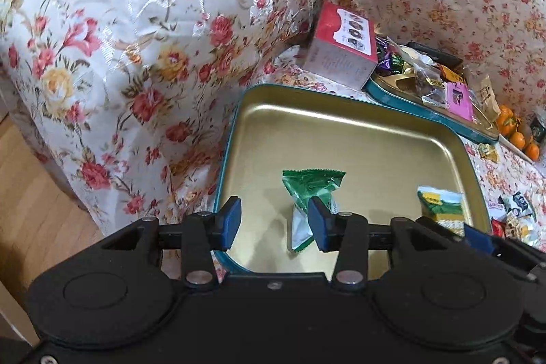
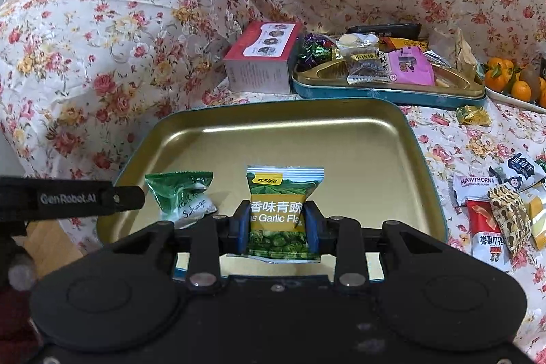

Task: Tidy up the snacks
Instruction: 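Lower the garlic pea packet into the tray and open the right gripper, then move the right gripper back to the silver-yellow packet in the pile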

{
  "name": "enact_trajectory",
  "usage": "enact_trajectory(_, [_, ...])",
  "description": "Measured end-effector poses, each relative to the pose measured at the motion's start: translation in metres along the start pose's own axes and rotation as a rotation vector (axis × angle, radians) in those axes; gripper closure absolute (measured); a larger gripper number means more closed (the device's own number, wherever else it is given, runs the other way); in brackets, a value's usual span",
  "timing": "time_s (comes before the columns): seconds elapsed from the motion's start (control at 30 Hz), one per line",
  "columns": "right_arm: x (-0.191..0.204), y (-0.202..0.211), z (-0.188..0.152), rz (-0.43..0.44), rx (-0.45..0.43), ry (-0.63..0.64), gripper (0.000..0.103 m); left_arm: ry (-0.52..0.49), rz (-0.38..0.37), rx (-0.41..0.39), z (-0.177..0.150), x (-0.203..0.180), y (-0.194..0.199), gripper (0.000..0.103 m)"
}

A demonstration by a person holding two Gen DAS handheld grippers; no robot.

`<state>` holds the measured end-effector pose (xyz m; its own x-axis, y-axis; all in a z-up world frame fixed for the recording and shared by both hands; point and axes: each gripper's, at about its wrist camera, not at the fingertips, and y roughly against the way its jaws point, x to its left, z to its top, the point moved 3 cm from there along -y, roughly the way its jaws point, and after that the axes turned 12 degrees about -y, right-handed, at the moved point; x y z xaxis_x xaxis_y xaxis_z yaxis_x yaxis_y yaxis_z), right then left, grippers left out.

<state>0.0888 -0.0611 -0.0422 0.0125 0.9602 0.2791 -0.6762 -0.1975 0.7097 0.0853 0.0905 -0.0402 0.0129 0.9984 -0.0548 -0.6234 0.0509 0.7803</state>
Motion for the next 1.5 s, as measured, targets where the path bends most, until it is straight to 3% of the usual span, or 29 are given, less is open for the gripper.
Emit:
enact_trajectory(0.43, [-0.001, 0.006, -0.002, -0.015, -0.017, 0.000, 0.067, -0.038, -0.032, -0.002, -0.002, -0.014, 0.006, 0.052])
enact_trajectory(0.9, [-0.019, 0.044, -0.007, -0.020, -0.079, 0.001, 0.067, -0.135, -0.001, -0.053, -0.008, -0.033, 0.013, 0.052])
enact_trajectory(1.2, [-0.082, 0.078, -0.023, -0.090, -0.105, -0.060, 0.066, -0.230, -0.001, -0.098, -0.017, -0.056, 0.017, 0.052])
enact_trajectory(1.5, [-0.174, 0.103, -0.047, -0.224, -0.098, -0.200, 0.065, -0.268, -0.045, -0.123, -0.036, -0.107, 0.022, 0.052])
